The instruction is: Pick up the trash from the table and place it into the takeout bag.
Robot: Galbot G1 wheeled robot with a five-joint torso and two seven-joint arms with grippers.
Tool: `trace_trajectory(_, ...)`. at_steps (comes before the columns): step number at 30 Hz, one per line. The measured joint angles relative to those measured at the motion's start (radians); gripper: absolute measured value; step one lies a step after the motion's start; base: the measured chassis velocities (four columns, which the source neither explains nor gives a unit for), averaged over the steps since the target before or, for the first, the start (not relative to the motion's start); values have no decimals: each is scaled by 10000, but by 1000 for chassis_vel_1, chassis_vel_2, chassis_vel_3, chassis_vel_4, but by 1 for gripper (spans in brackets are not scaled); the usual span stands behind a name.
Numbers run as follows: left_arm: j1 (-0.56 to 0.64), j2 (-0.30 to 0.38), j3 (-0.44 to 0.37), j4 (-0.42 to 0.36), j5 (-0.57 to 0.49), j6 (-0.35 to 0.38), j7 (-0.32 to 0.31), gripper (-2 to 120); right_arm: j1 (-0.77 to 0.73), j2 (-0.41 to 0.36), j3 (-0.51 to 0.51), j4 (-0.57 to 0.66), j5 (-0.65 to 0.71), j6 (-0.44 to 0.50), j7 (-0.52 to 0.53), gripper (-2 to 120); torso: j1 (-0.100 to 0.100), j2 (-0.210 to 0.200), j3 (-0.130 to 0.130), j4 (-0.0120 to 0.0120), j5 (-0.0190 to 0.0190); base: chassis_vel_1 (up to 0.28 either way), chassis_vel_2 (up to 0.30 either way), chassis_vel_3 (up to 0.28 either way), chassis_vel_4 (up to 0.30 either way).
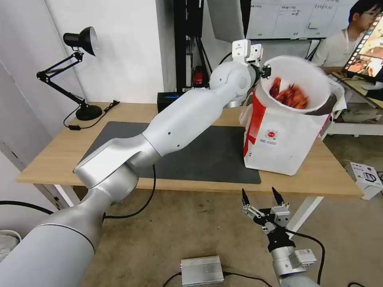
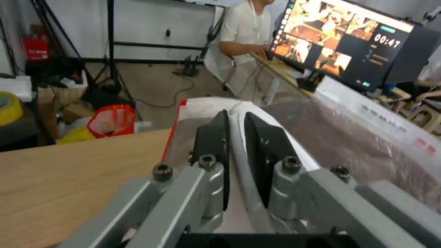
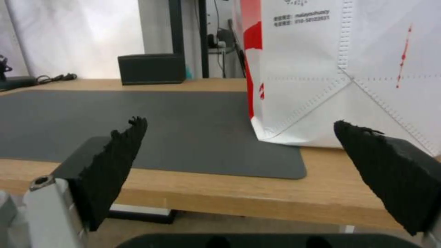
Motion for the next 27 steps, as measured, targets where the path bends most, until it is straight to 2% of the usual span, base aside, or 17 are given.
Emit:
trace_trajectory(4, 2, -1, 73, -25, 30, 35, -78, 15, 0, 0, 0, 0, 0, 0, 0, 100, 0, 0, 0, 0, 0, 0, 0, 0, 0)
trace_trajectory(7, 2, -2, 95, -33, 58, 40, -90, 25, 0, 0, 0, 0, 0, 0, 0, 100, 0, 0, 0, 0, 0, 0, 0, 0, 0)
trace_trajectory(23, 192, 4, 53, -248, 71, 42, -97, 36, 0, 0, 0, 0, 0, 0, 0, 100, 0, 0, 0, 0, 0, 0, 0, 0, 0)
trace_trajectory(26, 276, 6, 15, -326, 74, 44, -89, 50, 0, 0, 0, 0, 0, 0, 0, 100, 0, 0, 0, 0, 0, 0, 0, 0, 0)
trace_trajectory(27, 276, 6, 15, -326, 74, 44, -89, 50, 0, 0, 0, 0, 0, 0, 0, 100, 0, 0, 0, 0, 0, 0, 0, 0, 0)
